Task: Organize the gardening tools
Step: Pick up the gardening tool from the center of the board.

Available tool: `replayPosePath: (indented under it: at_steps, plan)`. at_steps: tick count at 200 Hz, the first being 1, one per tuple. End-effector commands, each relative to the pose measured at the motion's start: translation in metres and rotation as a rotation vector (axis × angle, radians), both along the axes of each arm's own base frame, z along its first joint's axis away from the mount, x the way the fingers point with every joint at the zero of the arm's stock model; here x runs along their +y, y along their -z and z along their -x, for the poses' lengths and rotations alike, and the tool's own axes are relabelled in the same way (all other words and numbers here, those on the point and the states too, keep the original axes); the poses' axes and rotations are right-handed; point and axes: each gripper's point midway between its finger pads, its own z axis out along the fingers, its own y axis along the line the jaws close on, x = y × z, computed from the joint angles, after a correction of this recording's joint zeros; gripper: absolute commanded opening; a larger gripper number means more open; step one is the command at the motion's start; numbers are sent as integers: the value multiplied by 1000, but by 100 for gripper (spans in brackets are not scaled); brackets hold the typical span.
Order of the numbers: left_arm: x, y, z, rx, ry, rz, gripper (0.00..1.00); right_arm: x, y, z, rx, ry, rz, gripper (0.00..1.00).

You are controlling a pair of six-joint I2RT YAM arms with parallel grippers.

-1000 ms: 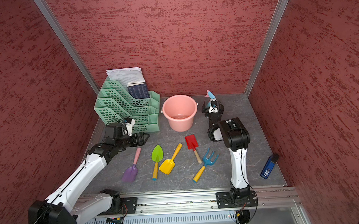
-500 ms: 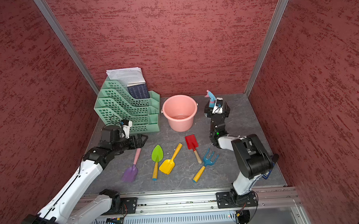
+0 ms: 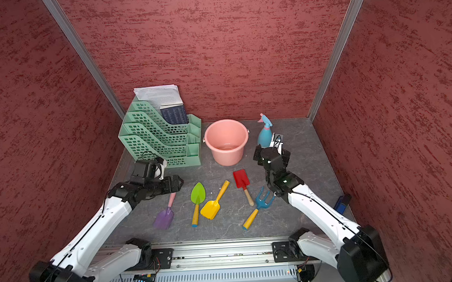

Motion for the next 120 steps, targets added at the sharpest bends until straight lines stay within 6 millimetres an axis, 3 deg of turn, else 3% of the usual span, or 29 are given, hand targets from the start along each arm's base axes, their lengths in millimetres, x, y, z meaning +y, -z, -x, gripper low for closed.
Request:
replayPosePath:
  at_steps: [1, 36, 90, 120]
  plan:
    - [5, 5, -2, 45, 28, -72, 98, 12, 30, 35, 184, -62, -86, 98]
    - [13, 32, -7, 149, 26, -152, 97, 35, 45, 61, 277, -167, -209, 98]
    - [18, 68, -20, 300, 48, -236, 90, 75, 34, 84, 324, -326, -215, 98]
    - [25, 91, -28, 375, 73, -304, 84, 83, 27, 89, 305, -352, -223, 98]
